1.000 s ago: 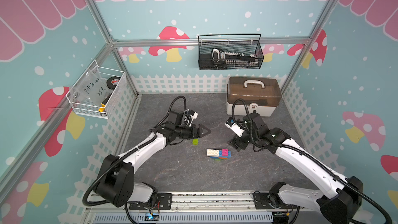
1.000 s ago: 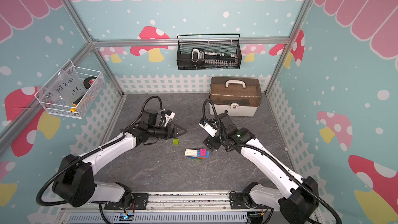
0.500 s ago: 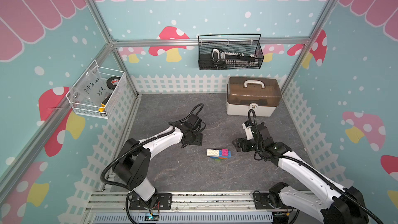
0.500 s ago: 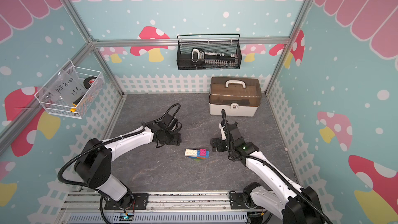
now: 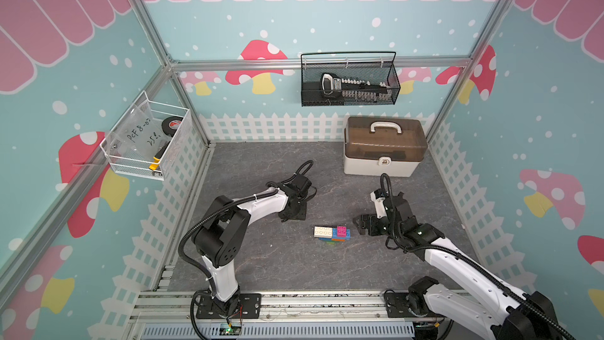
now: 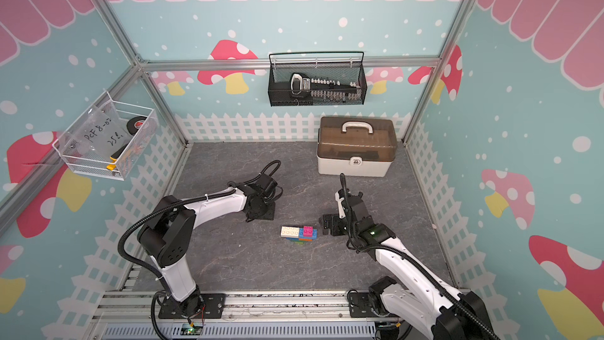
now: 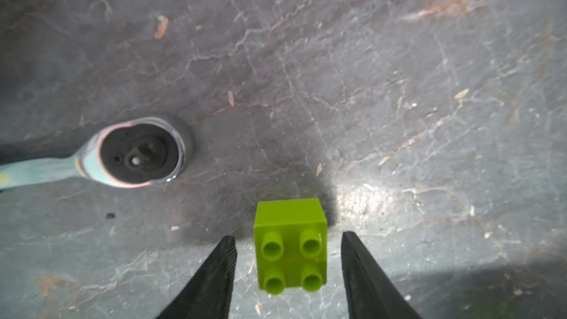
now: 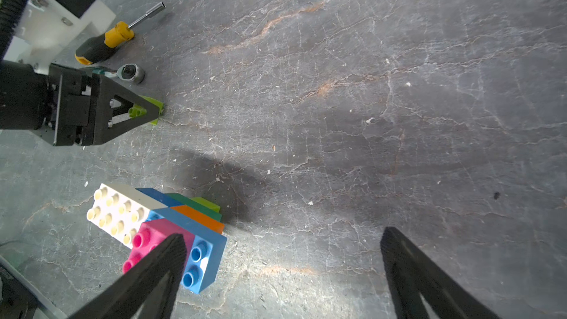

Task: Assemble a heart with lego
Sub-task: Pick up the lego brick from the center of the board.

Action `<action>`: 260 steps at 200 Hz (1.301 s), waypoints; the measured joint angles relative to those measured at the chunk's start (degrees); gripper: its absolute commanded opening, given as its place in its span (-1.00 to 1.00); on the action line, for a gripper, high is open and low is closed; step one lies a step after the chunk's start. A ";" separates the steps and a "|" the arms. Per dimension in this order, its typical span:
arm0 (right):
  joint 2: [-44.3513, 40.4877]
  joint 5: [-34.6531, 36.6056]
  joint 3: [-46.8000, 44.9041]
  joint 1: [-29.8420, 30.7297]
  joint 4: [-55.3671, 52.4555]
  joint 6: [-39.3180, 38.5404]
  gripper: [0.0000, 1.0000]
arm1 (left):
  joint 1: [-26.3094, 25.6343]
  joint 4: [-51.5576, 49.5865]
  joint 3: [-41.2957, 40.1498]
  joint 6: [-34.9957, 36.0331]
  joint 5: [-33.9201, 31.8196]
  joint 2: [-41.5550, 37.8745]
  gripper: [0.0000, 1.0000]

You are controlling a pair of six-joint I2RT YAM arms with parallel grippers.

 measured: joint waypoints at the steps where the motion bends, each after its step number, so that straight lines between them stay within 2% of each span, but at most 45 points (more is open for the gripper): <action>1: 0.04 -0.11 -0.02 0.00 0.02 0.02 0.94 | 0.00 0.02 0.04 0.02 0.00 0.02 0.03; 61: 1.33 -2.71 -0.74 0.00 1.38 0.76 0.93 | -0.02 0.39 1.05 -0.72 0.00 0.81 -0.18; 77: 1.36 -3.13 -1.07 0.00 1.95 0.98 0.93 | -0.09 0.15 0.96 -1.03 -0.02 0.81 -0.31; 169: 3.23 -7.23 -3.37 -0.02 6.25 4.22 0.93 | -0.48 -1.25 0.83 -1.51 -0.66 0.81 -0.22; 188: 3.15 -7.63 -3.61 0.00 6.75 4.61 0.92 | -0.66 -1.49 0.83 -1.51 -0.70 0.81 -0.27; 213: 2.89 -7.80 -4.11 0.00 7.10 5.05 0.92 | -0.81 -1.62 0.83 -1.42 -0.70 0.81 -0.56; 260: 3.17 -11.52 -5.88 -0.02 10.84 7.50 0.91 | -1.53 -3.78 0.83 -1.97 -0.59 -0.42 -0.58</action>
